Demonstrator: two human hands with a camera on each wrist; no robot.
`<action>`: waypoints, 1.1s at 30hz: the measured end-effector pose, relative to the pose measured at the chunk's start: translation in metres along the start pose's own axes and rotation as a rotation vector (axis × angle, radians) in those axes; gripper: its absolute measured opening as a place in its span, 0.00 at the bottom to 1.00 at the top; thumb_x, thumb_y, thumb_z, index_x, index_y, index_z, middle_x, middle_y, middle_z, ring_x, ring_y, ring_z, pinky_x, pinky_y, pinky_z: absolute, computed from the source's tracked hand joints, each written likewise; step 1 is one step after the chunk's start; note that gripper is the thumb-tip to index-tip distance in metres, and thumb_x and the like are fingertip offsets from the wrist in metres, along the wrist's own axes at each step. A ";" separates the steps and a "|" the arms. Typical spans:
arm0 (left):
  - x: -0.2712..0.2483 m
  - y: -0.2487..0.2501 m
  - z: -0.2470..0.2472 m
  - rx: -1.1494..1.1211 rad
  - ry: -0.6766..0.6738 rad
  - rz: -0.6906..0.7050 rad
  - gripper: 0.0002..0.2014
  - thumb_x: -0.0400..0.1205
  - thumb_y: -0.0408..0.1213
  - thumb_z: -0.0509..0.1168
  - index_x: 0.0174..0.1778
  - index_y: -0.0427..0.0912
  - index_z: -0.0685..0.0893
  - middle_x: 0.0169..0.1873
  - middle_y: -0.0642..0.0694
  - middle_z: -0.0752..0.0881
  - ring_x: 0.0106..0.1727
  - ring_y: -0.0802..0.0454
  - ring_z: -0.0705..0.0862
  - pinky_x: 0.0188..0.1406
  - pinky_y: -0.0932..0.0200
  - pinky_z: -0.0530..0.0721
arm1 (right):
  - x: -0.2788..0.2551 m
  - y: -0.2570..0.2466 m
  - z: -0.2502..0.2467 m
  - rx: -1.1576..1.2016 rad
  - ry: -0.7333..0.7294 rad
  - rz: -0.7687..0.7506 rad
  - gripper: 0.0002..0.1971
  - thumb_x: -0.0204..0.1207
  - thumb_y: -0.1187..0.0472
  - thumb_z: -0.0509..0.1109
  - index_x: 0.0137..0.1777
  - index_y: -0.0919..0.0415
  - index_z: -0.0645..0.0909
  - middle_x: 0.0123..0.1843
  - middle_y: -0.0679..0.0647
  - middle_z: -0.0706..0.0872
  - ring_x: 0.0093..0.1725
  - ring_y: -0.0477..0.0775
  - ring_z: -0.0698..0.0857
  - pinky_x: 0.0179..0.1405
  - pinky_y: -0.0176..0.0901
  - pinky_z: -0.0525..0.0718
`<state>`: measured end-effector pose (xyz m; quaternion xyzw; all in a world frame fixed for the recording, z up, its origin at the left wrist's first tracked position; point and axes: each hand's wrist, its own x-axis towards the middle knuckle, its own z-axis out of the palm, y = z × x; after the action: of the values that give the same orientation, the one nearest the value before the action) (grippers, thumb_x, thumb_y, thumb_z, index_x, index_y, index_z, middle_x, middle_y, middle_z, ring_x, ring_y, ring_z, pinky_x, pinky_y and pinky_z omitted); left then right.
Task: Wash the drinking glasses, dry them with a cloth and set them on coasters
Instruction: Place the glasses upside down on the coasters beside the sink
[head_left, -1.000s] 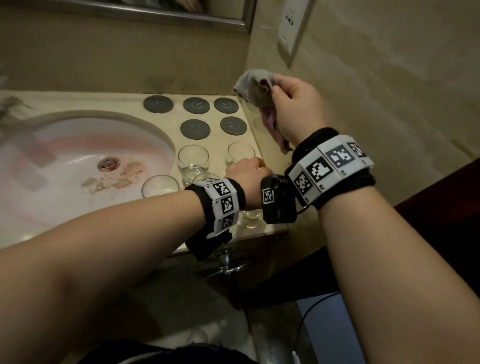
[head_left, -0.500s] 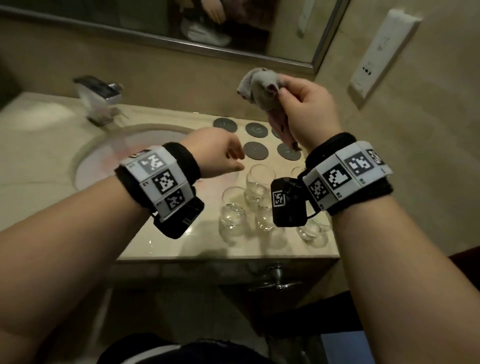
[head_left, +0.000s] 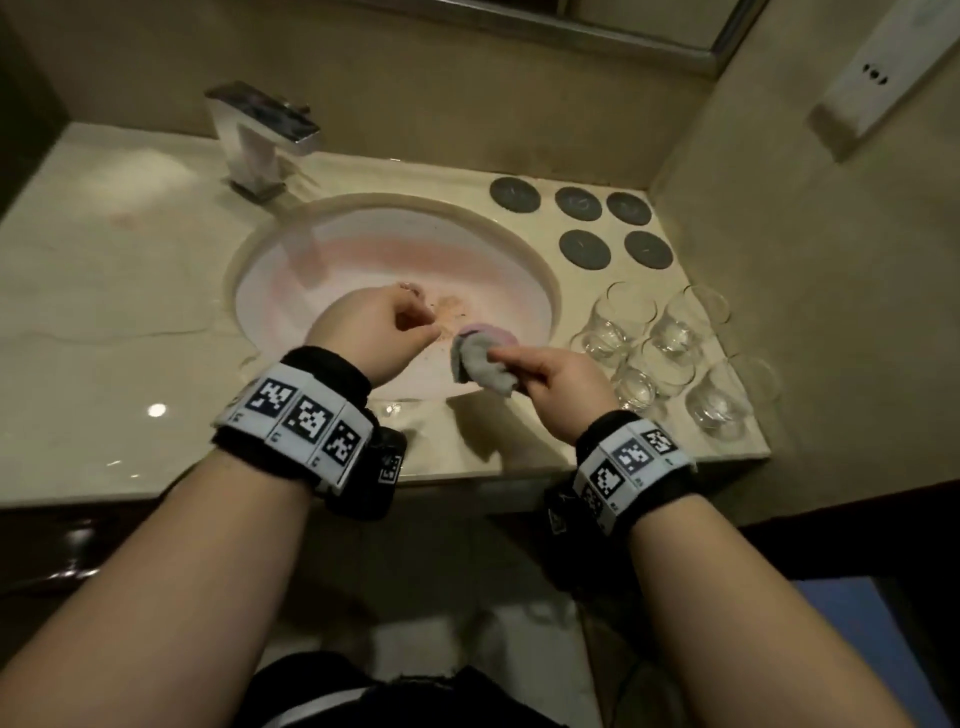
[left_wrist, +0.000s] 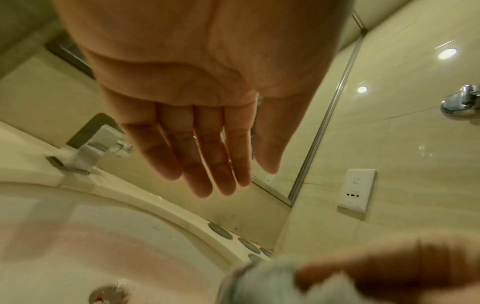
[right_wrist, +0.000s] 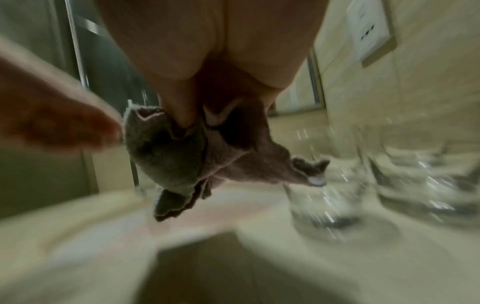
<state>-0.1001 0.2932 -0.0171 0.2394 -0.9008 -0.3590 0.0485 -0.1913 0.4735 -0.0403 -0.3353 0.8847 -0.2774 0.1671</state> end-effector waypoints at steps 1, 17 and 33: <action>0.002 -0.002 0.002 0.005 -0.019 0.011 0.12 0.80 0.44 0.66 0.56 0.44 0.87 0.56 0.47 0.87 0.58 0.50 0.84 0.61 0.55 0.78 | -0.001 0.007 0.012 -0.032 -0.044 0.028 0.18 0.78 0.66 0.64 0.64 0.48 0.83 0.63 0.50 0.86 0.62 0.50 0.82 0.65 0.31 0.71; 0.027 0.013 0.046 -0.086 -0.112 0.133 0.09 0.80 0.40 0.67 0.54 0.46 0.86 0.47 0.53 0.84 0.51 0.56 0.82 0.56 0.62 0.77 | -0.023 0.021 -0.007 0.143 -0.120 0.239 0.16 0.81 0.48 0.62 0.50 0.56 0.89 0.43 0.49 0.89 0.46 0.48 0.86 0.50 0.40 0.81; 0.038 0.098 0.141 0.278 -0.198 0.104 0.13 0.74 0.45 0.72 0.55 0.52 0.86 0.70 0.46 0.68 0.69 0.46 0.71 0.69 0.52 0.68 | -0.027 0.099 -0.103 0.314 0.281 0.215 0.13 0.83 0.53 0.60 0.44 0.51 0.86 0.44 0.46 0.89 0.49 0.45 0.87 0.58 0.49 0.83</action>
<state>-0.2087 0.4252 -0.0589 0.1605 -0.9533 -0.2497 -0.0555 -0.2717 0.5928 -0.0156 -0.1672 0.8759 -0.4361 0.1210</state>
